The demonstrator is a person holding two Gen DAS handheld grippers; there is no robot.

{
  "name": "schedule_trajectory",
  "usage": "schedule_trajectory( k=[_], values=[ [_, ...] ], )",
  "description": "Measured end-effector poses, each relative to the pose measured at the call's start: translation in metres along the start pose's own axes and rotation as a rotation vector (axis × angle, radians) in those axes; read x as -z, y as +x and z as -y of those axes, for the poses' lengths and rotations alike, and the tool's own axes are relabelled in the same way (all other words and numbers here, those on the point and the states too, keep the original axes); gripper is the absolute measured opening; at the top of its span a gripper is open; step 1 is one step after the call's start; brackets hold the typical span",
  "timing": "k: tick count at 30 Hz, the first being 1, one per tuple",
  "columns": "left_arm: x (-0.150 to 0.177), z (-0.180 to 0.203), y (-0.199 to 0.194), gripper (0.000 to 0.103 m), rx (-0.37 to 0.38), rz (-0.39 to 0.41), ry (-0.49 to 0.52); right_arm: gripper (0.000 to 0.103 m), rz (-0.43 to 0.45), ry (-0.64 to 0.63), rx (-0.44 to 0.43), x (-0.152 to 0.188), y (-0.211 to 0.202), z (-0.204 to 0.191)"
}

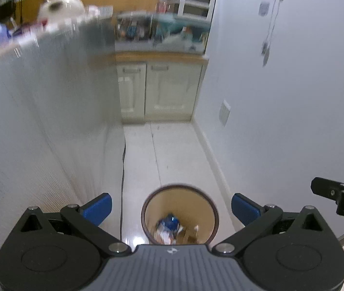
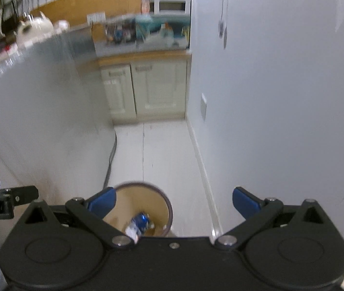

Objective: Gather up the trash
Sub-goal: 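Raise both open tools away from the trash bin, then move both tools back to the table toward the blue bag and gold foil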

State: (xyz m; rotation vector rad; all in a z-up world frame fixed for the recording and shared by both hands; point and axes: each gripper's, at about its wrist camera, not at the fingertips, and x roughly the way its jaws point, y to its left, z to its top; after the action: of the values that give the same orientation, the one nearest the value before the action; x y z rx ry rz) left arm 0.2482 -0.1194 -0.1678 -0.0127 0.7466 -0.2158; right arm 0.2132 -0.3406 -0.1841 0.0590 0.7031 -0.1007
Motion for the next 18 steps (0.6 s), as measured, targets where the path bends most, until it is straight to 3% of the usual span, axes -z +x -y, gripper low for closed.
schedule_trajectory(
  k=[12, 18],
  values=[
    [-0.025, 0.008, -0.123, 0.103, 0.033, 0.228, 0.046, 0.103, 0.209, -0.015, -0.036, -0.035, -0.093, -0.012],
    [-0.039, -0.007, -0.188, 0.103, 0.004, 0.349, 0.082, 0.103, 0.290, -0.050, -0.092, -0.052, -0.129, -0.036]
  ],
)
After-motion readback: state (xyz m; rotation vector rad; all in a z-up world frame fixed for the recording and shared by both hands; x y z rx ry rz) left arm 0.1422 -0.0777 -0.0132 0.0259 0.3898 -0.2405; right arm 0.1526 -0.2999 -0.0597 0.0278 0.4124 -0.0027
